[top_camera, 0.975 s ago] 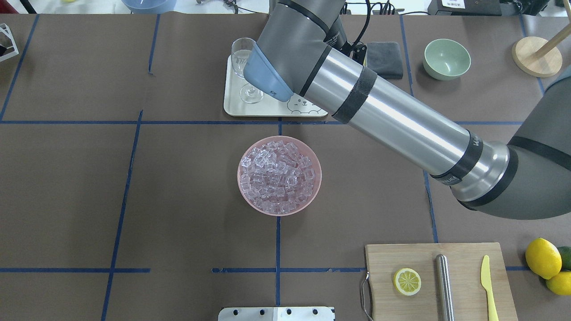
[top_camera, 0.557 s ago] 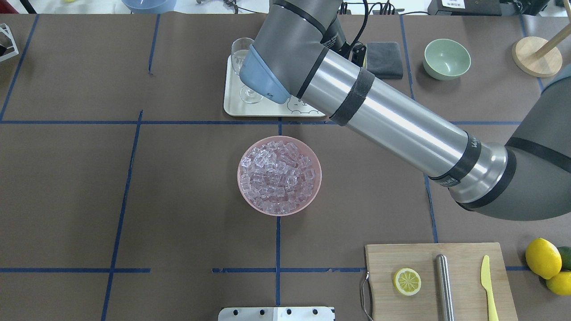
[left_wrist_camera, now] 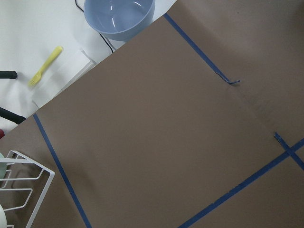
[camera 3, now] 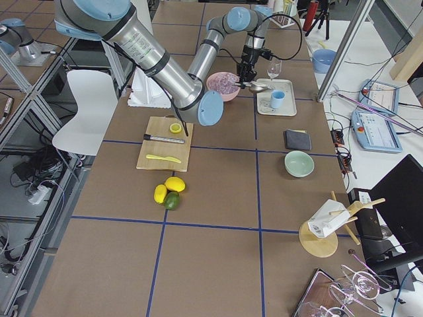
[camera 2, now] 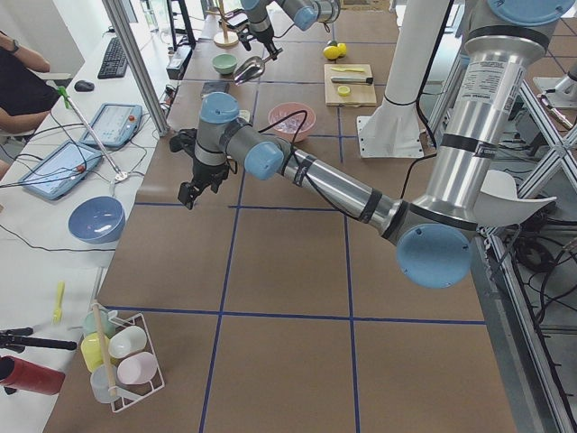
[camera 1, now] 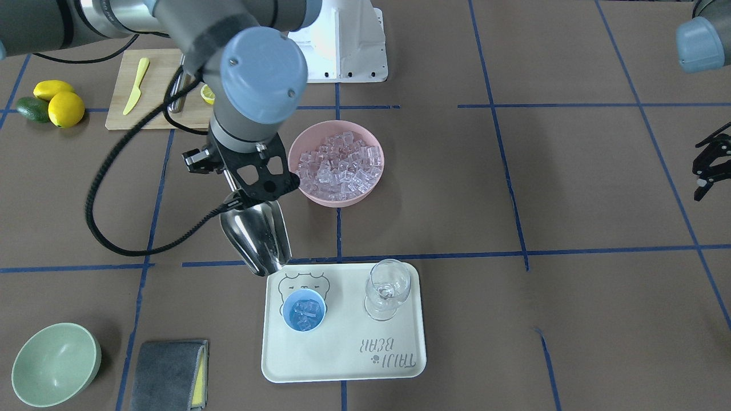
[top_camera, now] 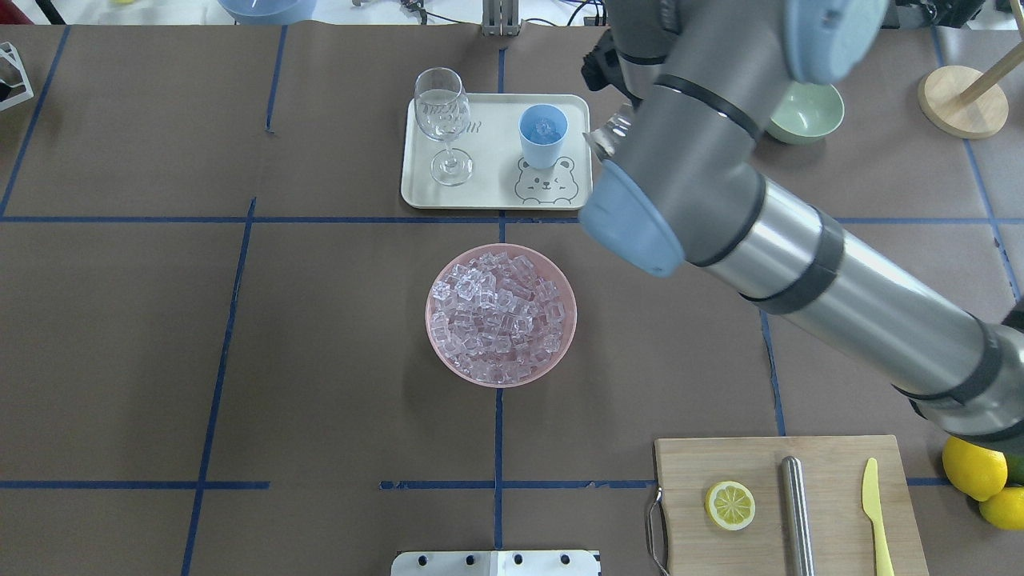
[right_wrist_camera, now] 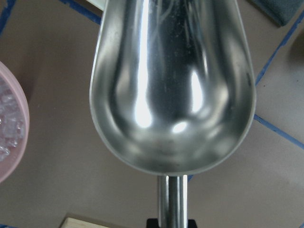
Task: Put ice in cup with scoop
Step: 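Carry the empty scoop back and lower it onto the table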
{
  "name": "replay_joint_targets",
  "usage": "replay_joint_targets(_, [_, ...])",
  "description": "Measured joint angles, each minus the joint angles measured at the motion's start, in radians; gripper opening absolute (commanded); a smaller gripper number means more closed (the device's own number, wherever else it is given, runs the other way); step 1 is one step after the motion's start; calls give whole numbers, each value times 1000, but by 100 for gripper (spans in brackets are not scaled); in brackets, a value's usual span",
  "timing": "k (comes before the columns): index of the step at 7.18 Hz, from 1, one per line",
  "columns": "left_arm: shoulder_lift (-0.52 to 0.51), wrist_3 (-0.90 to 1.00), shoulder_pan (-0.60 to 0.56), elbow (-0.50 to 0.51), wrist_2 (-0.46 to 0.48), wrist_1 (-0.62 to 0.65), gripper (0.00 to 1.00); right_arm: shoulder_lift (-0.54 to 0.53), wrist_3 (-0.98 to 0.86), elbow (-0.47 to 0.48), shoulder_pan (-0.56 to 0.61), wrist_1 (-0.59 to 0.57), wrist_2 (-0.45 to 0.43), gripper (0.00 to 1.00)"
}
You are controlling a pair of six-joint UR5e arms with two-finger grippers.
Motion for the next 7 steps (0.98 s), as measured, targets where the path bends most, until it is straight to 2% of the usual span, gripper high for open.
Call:
replay_joint_targets(1, [0,0,0,2,0,1,100,-70,2,82,19,-1,-6,0])
replay_joint_targets(3, [-1,-1,1,2,0,2,100,-187,9,169,78,-5,-2,0])
replay_joint_targets(5, [0,-1,1,1,0,3,100,-365,13,291,111,0,12,0])
replay_joint_targets(7, [-1,-2,3,4,-1,2,100,-500,61,379,122,6,59,0])
